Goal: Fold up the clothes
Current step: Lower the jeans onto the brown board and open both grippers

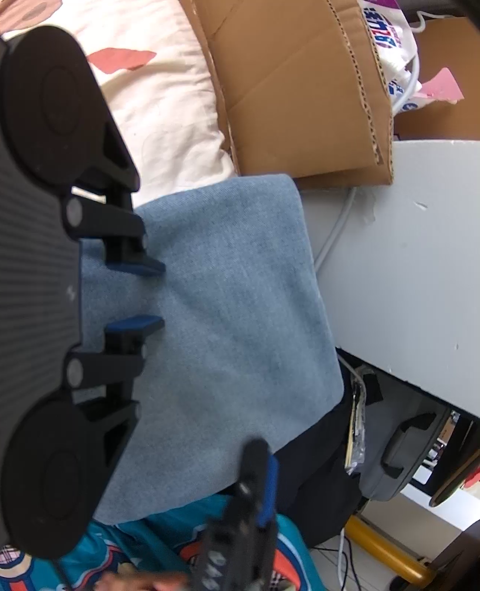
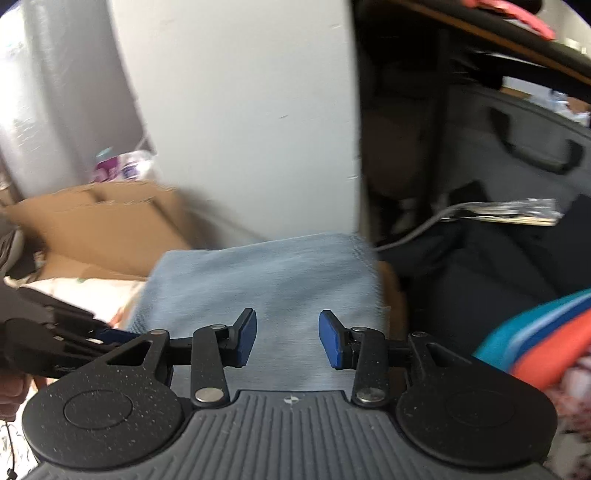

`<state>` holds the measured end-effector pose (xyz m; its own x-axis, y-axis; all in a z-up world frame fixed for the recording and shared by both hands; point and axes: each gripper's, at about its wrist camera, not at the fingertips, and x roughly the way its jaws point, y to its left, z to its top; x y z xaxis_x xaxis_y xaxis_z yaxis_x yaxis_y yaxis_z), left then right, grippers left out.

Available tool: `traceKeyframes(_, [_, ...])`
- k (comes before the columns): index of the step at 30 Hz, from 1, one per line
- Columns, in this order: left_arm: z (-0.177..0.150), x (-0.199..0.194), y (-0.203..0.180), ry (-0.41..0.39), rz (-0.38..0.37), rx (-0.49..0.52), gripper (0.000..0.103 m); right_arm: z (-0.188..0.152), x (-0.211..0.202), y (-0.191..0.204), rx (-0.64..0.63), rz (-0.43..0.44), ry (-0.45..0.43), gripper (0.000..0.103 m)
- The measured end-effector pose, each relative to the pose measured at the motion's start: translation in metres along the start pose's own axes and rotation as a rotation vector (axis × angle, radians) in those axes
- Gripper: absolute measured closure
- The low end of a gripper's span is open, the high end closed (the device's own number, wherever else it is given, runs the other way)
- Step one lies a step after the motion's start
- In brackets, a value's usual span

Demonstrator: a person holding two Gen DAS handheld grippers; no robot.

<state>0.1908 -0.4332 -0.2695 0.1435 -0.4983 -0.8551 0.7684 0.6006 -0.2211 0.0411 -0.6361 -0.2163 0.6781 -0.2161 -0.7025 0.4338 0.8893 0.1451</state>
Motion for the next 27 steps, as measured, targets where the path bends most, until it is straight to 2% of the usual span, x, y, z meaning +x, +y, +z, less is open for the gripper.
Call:
traceKeyframes(4, [-0.002,-0.003,-0.002,-0.017,0.004,0.026,0.076,-0.008,0.032,0.010,-0.024,-0.012,0.047,0.063])
traceKeyframes(6, [-0.001,-0.008,-0.007,-0.031,0.024,0.039,0.083,-0.012,0.044,0.012,-0.026,-0.023,0.060,0.063])
traceKeyframes(9, [0.005,-0.015,-0.009,-0.064,0.026,0.035,0.086,-0.009,0.046,0.010,-0.015,-0.021,0.074,0.068])
traceKeyframes(14, [0.020,-0.013,-0.011,-0.090,0.056,0.101,0.085,-0.002,0.034,0.003,-0.021,-0.017,0.038,0.068])
traceKeyframes(21, [0.037,-0.002,-0.012,-0.101,0.086,0.179,0.076,0.016,0.042,-0.023,0.022,-0.085,0.005,0.068])
traceKeyframes(27, [0.024,0.004,-0.013,-0.116,0.105,0.185,0.071,0.036,0.060,-0.033,0.034,-0.102,-0.021,0.068])
